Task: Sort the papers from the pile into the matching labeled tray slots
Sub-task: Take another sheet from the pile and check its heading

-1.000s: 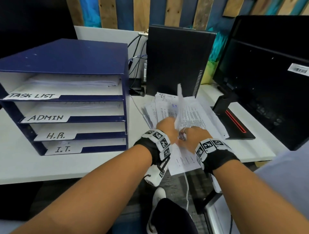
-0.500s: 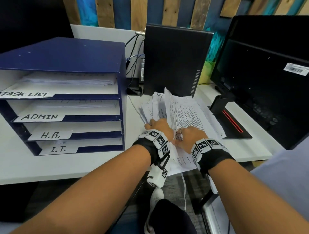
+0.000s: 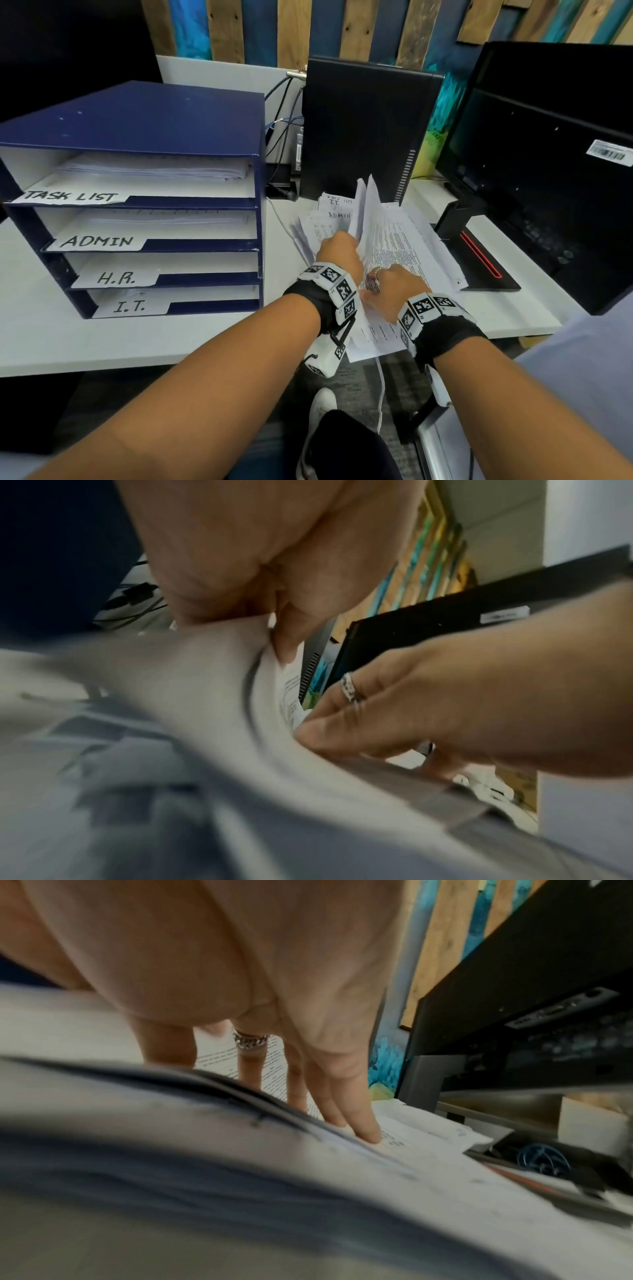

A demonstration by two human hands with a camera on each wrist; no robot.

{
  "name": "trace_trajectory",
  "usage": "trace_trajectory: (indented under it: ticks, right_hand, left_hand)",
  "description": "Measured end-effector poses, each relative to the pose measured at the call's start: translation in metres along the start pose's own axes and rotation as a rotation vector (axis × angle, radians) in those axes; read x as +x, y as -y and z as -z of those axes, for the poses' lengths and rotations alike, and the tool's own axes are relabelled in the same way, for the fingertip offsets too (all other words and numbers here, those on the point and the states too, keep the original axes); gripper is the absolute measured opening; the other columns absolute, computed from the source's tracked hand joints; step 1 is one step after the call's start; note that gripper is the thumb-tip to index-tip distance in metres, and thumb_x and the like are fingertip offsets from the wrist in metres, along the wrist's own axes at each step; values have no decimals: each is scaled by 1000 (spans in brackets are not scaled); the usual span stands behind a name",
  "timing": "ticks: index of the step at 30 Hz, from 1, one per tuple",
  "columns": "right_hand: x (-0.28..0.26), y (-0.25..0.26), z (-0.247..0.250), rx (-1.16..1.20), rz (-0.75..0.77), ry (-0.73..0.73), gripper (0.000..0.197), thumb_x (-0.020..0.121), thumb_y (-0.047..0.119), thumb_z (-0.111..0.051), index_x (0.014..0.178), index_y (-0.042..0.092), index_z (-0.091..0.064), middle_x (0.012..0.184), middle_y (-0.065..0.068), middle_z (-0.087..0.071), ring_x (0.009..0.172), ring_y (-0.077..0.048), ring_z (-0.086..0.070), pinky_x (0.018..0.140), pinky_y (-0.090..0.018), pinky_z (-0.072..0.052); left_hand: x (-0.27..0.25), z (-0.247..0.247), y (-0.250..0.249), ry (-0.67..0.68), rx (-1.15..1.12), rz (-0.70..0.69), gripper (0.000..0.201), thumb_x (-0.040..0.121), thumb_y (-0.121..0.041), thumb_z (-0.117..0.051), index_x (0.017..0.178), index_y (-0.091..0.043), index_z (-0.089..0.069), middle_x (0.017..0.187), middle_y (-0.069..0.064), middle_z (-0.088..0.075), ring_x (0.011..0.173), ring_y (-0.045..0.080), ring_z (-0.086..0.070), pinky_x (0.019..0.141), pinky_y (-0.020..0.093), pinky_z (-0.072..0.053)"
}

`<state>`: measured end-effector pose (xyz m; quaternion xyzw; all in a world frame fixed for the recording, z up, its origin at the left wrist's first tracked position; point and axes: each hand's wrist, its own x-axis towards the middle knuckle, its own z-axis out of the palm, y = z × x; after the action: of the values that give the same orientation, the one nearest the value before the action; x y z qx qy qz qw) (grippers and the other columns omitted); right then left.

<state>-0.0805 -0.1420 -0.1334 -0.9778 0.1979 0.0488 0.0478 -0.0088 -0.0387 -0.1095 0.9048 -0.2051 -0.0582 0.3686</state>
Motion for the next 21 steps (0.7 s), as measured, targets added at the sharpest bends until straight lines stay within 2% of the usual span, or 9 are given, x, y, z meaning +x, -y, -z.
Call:
trace_trajectory:
  ticks: [2, 3, 5, 7, 11, 14, 16, 18, 21]
  right_hand:
    - [-4, -3, 4, 134, -23, -20, 44, 94, 50, -57, 126, 20, -62, 123, -6, -60, 99, -21, -60, 83, -31, -48]
    - [-8, -6, 7, 230, -39, -25, 40, 95, 46, -59, 123, 19, -64, 121, -5, -63, 96, -18, -58, 82, -28, -45]
    - [-12, -14, 12, 376, -76, -70, 35, 97, 39, -60, 124, 16, -63, 124, -4, -64, 97, -16, -55, 86, -26, -41]
    - [-13, -24, 15, 470, -116, -191, 43, 97, 35, -61, 133, 14, -57, 137, -6, -57, 114, -20, -58, 99, -30, -43]
    - [-14, -36, 32, 606, -191, -409, 66, 91, 36, -70, 143, 7, -44, 152, -11, -37, 134, -33, -45, 113, -45, -39]
    - [-10, -44, 49, 723, -211, -495, 90, 80, 42, -81, 149, 10, -33, 155, -9, -31, 138, -33, -40, 114, -51, -38]
    - [-8, -48, 53, 875, -228, -533, 95, 69, 44, -88, 145, 14, -39, 145, -7, -49, 129, -29, -52, 108, -51, -45]
    - [-9, -51, 55, 931, -272, -543, 74, 70, 38, -89, 131, 14, -54, 122, -3, -66, 105, -24, -66, 92, -44, -55]
    - [-14, -57, 55, 810, -314, -594, 31, 82, 23, -81, 105, 7, -67, 102, -8, -71, 79, -21, -63, 70, -30, -48]
  left_hand:
    - [-9, -1, -2, -42, -4, -55, 25, 86, 9, -46, 75, -12, -49, 72, 2, -46, 70, 23, -52, 56, 27, -43]
    - [-13, -2, -2, -60, -39, -67, 29, 87, 9, -46, 101, -15, -55, 82, 5, -52, 78, 26, -58, 67, 32, -51]
    - [-21, 3, -3, -111, -184, -72, 66, 90, 7, -50, 143, -28, -32, 98, 6, -56, 86, 23, -63, 78, 35, -54]
    - [-25, 12, -4, -184, -385, -16, 78, 92, 5, -54, 153, -30, -20, 108, 2, -57, 90, 14, -59, 80, 25, -49]
    - [-25, 29, 12, -259, -538, 48, 27, 90, -7, -67, 115, -15, -71, 105, -1, -73, 92, 14, -68, 78, 20, -51]
    - [-34, 36, 24, -249, -724, 112, 15, 82, -10, -77, 92, -21, -75, 95, -1, -76, 86, 19, -72, 82, 41, -60]
    - [-40, 43, 29, -251, -811, 135, 16, 80, -9, -79, 84, -23, -73, 92, -1, -76, 84, 20, -73, 79, 44, -60]
    - [-44, 46, 33, -256, -839, 124, 15, 81, -10, -79, 82, -23, -72, 89, -2, -76, 84, 20, -73, 78, 43, -61]
    - [-46, 47, 34, -327, -783, 96, 6, 90, -20, -70, 84, -19, -70, 94, 6, -75, 82, 21, -70, 77, 40, -60]
